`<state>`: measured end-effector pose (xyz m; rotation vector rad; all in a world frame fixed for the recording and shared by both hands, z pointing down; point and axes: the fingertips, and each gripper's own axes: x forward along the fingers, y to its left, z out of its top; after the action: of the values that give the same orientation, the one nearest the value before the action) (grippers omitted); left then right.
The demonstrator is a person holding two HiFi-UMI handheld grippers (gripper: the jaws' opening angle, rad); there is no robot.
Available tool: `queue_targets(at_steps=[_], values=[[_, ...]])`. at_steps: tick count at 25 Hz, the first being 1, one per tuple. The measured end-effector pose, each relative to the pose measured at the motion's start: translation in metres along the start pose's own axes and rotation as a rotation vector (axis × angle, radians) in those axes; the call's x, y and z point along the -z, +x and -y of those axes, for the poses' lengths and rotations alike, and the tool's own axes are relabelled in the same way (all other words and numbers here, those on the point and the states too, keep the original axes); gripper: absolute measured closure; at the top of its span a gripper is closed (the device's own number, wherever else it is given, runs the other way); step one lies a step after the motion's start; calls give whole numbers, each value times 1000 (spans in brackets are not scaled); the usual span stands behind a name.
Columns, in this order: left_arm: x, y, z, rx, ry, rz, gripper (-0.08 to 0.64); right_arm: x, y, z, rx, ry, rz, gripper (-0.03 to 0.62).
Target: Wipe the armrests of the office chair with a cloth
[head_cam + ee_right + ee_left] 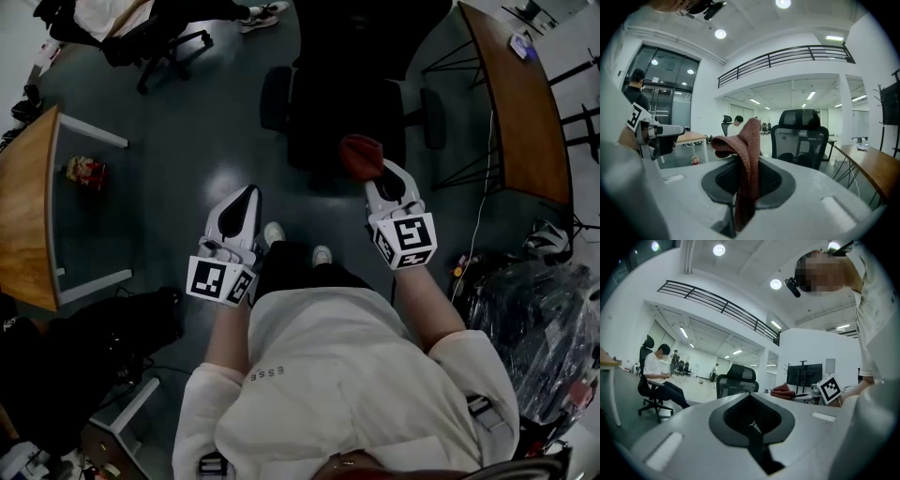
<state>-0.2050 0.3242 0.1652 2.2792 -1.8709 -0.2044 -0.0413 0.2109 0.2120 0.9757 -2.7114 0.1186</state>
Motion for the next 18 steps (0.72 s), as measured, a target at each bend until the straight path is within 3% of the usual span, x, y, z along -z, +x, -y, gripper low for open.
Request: queue_targets(at_steps=[5, 12, 18], values=[[6, 58, -73, 10, -29, -19, 543, -4, 84, 5, 10, -11, -31, 545], [21, 147, -166, 97, -46, -78, 543, -3, 210, -1, 2, -61, -101, 545], [61, 188, -224, 137, -86, -186, 543, 33, 313, -13, -30, -106, -213, 545]])
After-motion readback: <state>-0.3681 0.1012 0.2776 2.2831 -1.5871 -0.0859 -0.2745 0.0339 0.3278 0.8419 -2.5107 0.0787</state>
